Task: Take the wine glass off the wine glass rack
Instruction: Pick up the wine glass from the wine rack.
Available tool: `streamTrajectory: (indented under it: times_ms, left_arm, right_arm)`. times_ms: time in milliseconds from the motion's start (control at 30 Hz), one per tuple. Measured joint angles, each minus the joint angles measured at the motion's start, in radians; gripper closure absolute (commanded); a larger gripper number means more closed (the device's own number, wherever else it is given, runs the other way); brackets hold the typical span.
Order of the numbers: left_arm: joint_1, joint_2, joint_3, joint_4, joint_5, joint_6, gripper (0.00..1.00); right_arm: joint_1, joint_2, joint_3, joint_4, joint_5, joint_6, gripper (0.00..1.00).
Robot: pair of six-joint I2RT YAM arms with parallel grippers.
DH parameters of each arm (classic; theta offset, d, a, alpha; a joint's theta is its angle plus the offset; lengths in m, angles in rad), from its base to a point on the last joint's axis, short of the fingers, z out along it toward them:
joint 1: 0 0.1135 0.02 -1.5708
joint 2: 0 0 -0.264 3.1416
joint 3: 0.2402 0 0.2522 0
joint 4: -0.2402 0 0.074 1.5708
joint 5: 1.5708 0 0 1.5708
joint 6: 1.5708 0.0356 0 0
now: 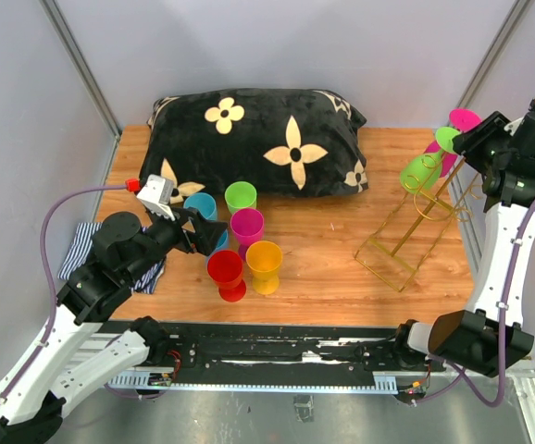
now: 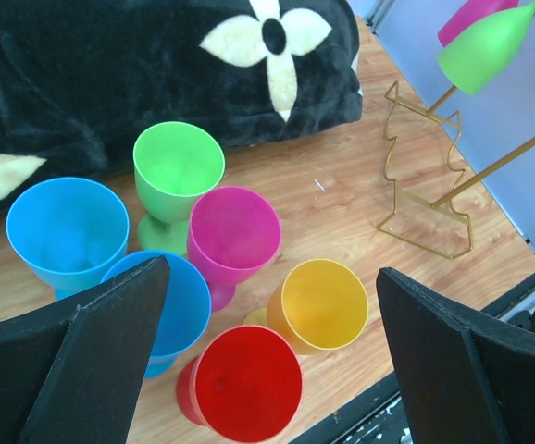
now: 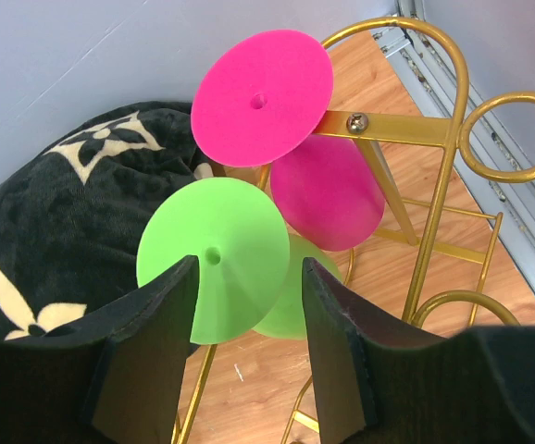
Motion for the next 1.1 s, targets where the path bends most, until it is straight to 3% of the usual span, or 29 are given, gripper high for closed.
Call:
streamTrajectory:
  times_ms: [600,1100]
  left_arm:
    - [0.0,-0.014,0.0,-0.014,0.0,0.0,0.0]
    - [0.0,-0.021,0.0,-0.016,0.0,-0.001,0.0]
  right_arm:
    - [0.0,0.005,-0.038,0.023,-0.003,0.027,0.59]
    - [0.0,-0.005,-0.061,0.06,-0.007,0.054,0.75]
